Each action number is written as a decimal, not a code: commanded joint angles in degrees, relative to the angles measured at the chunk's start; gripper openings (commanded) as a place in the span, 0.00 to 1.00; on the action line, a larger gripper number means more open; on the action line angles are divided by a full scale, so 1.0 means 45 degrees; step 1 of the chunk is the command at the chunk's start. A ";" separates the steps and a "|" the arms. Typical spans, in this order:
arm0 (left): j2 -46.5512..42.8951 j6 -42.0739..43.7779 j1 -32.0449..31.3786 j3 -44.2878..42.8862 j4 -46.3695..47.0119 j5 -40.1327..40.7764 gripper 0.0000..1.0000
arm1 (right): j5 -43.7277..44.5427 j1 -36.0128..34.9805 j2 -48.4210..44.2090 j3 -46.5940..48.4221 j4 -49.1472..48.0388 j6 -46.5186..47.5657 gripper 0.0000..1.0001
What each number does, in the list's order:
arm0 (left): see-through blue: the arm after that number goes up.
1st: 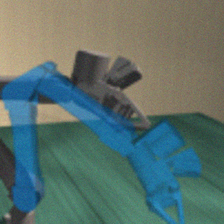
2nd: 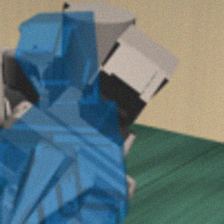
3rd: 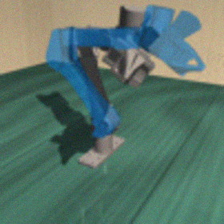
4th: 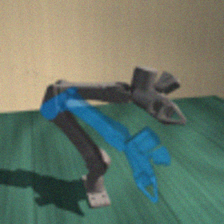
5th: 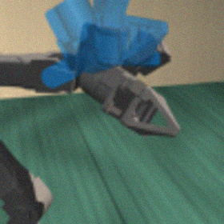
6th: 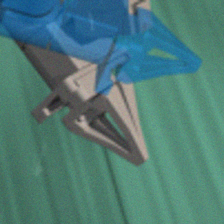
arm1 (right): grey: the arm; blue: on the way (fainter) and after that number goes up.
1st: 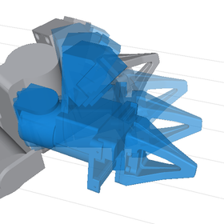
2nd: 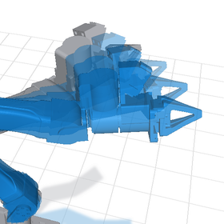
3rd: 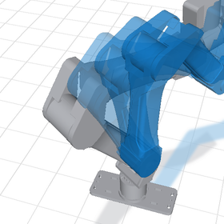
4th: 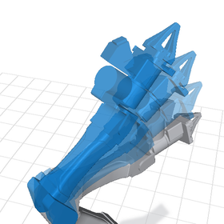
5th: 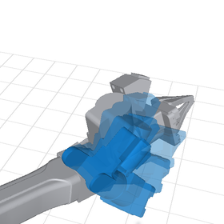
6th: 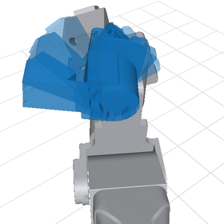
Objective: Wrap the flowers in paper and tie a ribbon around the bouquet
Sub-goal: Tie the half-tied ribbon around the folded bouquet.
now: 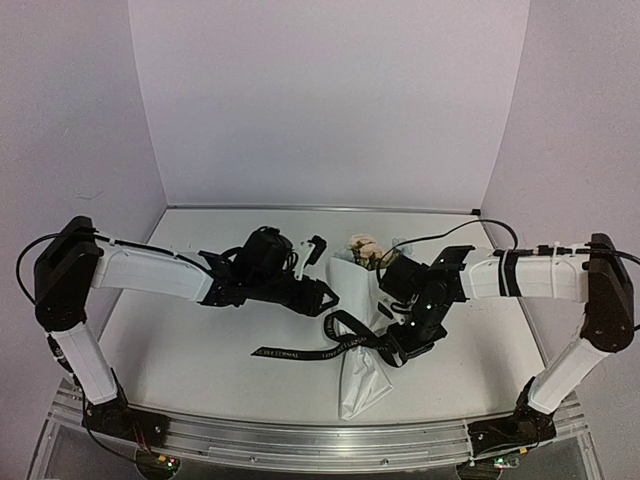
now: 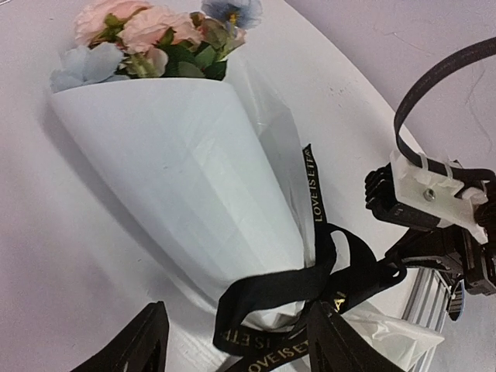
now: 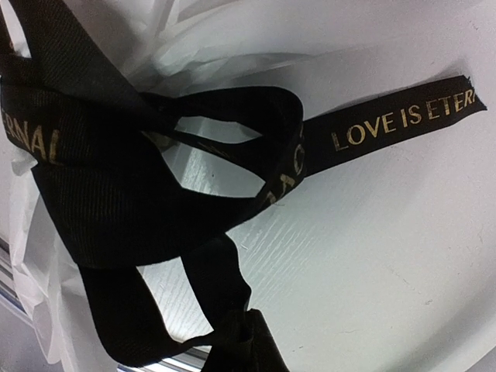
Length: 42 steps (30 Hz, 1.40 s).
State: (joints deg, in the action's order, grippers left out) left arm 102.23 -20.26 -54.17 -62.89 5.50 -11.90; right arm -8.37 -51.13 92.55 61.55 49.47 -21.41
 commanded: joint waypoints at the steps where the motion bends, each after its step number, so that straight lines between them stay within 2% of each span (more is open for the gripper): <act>1: -0.1818 -0.2358 0.0007 0.0952 -0.1009 0.1335 0.64 | 0.0154 0.0038 0.0146 0.0560 0.0277 -0.0220 0.00; 6: -0.2283 -0.5074 -0.0028 0.2629 0.0214 0.0081 0.63 | 0.0099 0.0050 0.0227 0.0593 0.0286 -0.0210 0.00; 9: -0.1784 -0.6305 -0.0135 0.2847 0.0905 -0.0543 0.62 | 0.0079 0.0043 0.0245 0.0619 0.0285 -0.0180 0.00; 15: -0.0758 -0.9361 -0.0342 0.3518 0.3973 -0.1656 0.59 | -0.0001 0.0044 0.0312 0.0638 0.0281 -0.0229 0.00; 20: 0.0174 -1.0679 -0.0520 0.3231 0.4655 -0.1885 0.52 | -0.0024 0.0042 0.0268 0.0658 0.0281 -0.0249 0.00; 27: 0.1250 -1.1981 -0.0615 0.3032 0.5290 -0.1607 0.40 | 0.0007 0.0036 0.0195 0.0638 0.0278 -0.0241 0.00; 32: 0.1931 -1.2230 -0.0620 0.2675 0.5999 -0.1583 0.38 | -0.0053 0.0042 0.0211 0.0618 0.0280 -0.0269 0.00; 38: 0.2080 -1.2396 -0.0618 0.2649 0.6463 -0.1361 0.30 | -0.0034 0.0045 0.0176 0.0542 0.0279 -0.0301 0.00; 42: 0.2356 -1.2604 -0.0618 0.2623 0.6956 -0.1568 0.18 | -0.0034 0.0044 0.0213 0.0566 0.0281 -0.0320 0.00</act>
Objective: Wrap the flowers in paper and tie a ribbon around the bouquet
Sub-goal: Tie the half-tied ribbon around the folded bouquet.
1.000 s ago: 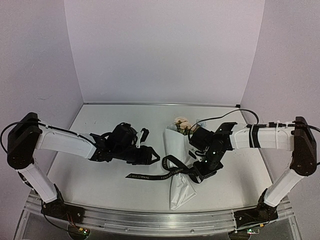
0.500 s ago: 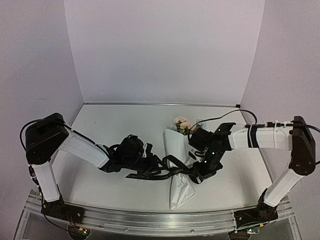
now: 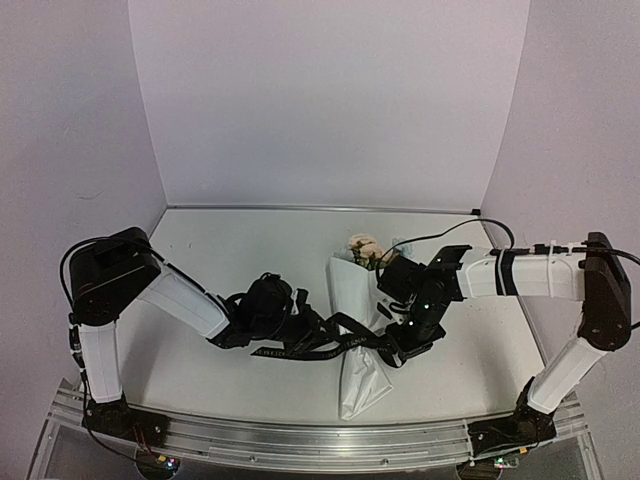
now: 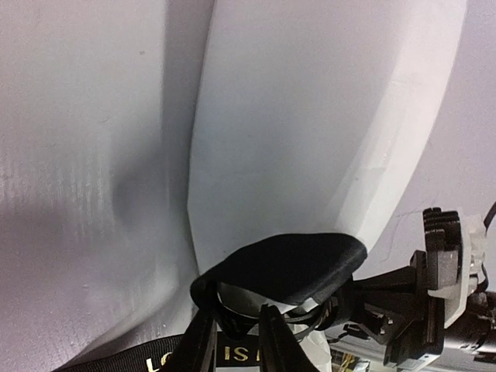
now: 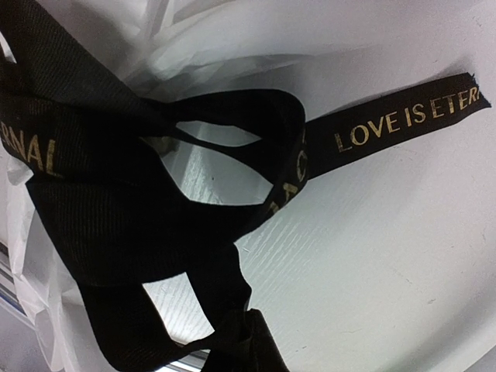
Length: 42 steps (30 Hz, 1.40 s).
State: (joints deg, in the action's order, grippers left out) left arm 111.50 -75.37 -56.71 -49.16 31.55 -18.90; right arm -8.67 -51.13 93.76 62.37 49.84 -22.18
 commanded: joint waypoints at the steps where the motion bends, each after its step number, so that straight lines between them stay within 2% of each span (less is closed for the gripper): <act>1: 0.0362 -0.0404 -0.0055 -0.0437 0.1280 -0.0115 0.14 | 0.0044 0.0039 -0.0053 0.0397 0.0194 -0.0148 0.00; 3: 0.0276 -0.0288 -0.0060 -0.0373 0.1215 -0.0136 0.05 | 0.0069 0.0035 -0.0054 0.0398 0.0203 -0.0134 0.00; 5: 0.0042 0.0059 -0.0056 -0.0348 0.0727 -0.0109 0.00 | 0.0125 0.0040 -0.0087 0.0398 0.0193 -0.0120 0.00; 7: -0.0338 0.0919 -0.0055 -0.0464 -0.0305 0.0124 0.00 | 0.0249 0.0040 -0.0121 0.0412 0.0300 -0.0024 0.00; 14: -0.2143 0.4582 0.0090 -0.0776 -0.5393 0.2825 0.00 | 0.1070 0.0108 -0.0207 0.0385 0.1115 0.0306 0.00; 23: -0.2707 0.6972 0.0611 -0.1195 -0.7842 0.4399 0.00 | 0.0730 0.0146 0.0198 0.0031 0.1151 -0.0163 0.00; 42: -0.3275 0.8265 0.1791 -0.1155 -0.8489 0.5002 0.00 | 0.0960 0.0132 0.0387 -0.0558 0.1222 -0.0530 0.00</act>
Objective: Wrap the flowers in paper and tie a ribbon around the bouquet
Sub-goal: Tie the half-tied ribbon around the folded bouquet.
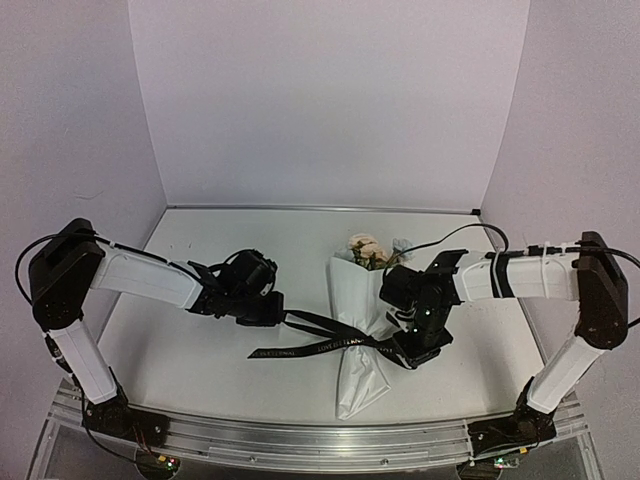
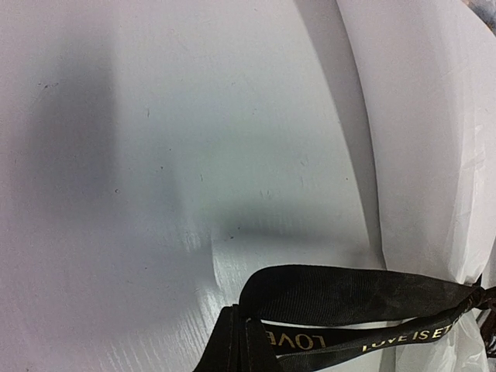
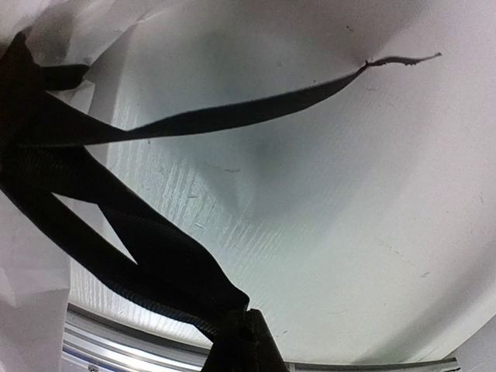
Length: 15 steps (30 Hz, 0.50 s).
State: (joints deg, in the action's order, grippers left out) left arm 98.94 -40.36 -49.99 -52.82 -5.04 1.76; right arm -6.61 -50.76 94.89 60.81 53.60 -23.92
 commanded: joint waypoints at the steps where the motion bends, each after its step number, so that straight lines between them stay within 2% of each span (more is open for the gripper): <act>1: -0.0531 0.0542 0.0367 -0.0304 -0.0363 0.0396 0.00 | 0.0551 0.0037 0.0115 -0.0266 0.0410 -0.0115 0.00; 15: -0.0712 0.0686 0.1548 0.0051 -0.0586 0.0279 0.00 | 0.1097 -0.0220 0.0176 -0.0694 0.0520 -0.0413 0.00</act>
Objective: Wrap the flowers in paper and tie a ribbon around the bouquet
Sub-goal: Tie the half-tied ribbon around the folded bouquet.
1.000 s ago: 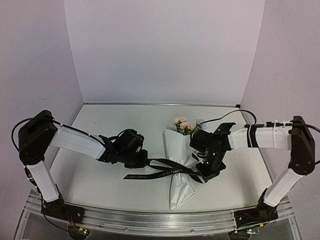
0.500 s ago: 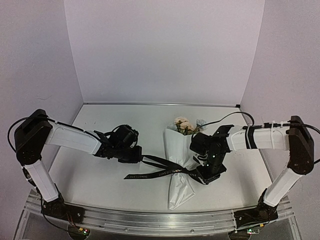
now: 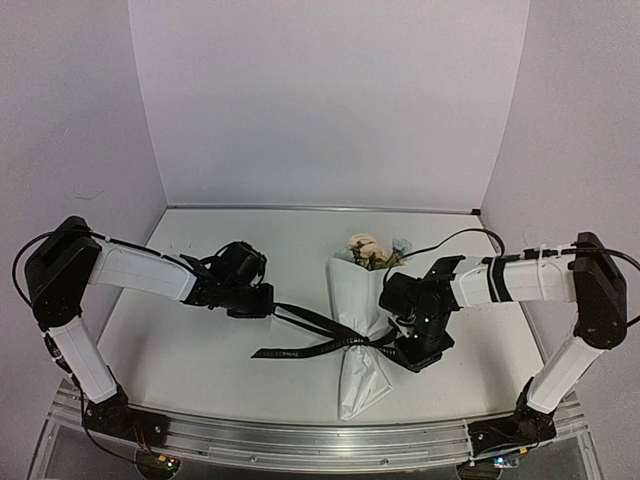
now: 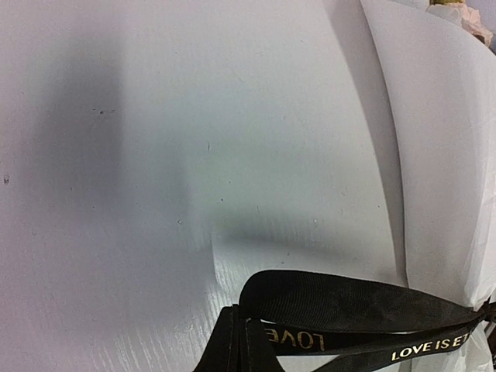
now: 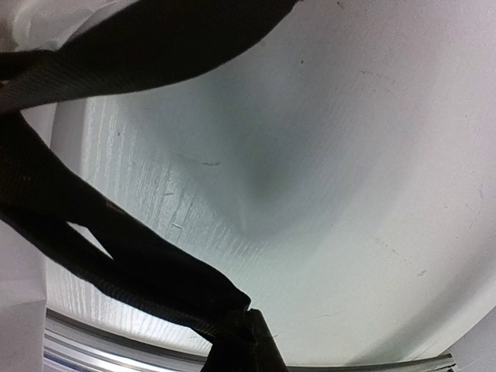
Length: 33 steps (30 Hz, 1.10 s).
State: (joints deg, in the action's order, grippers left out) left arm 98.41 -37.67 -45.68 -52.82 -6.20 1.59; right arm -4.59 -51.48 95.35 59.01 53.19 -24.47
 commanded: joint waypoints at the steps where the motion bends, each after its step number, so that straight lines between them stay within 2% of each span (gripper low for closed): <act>1: -0.0600 0.0072 0.0674 0.0110 -0.0324 0.0263 0.00 | 0.0676 -0.0053 0.0064 -0.0334 0.0603 -0.0321 0.00; 12: -0.0675 -0.0555 0.1947 0.1047 -0.0027 -0.0313 0.00 | 0.0826 -0.0054 -0.0205 -0.0999 0.0183 -0.0673 0.00; 26: -0.1517 -0.1586 0.3656 0.3131 0.1258 -0.1944 0.00 | 0.1354 -0.0018 -0.0737 -0.2254 -0.0656 -0.0942 0.00; 33: -0.1908 -0.1578 0.3940 0.3464 0.1303 -0.2313 0.00 | 0.1174 0.0376 -0.1131 -0.2922 -0.1111 -0.0971 0.00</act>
State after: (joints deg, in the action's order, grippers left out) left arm 92.19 -45.01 -31.22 -38.36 0.79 -15.43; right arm -3.02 -51.67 91.80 49.59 37.65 -27.55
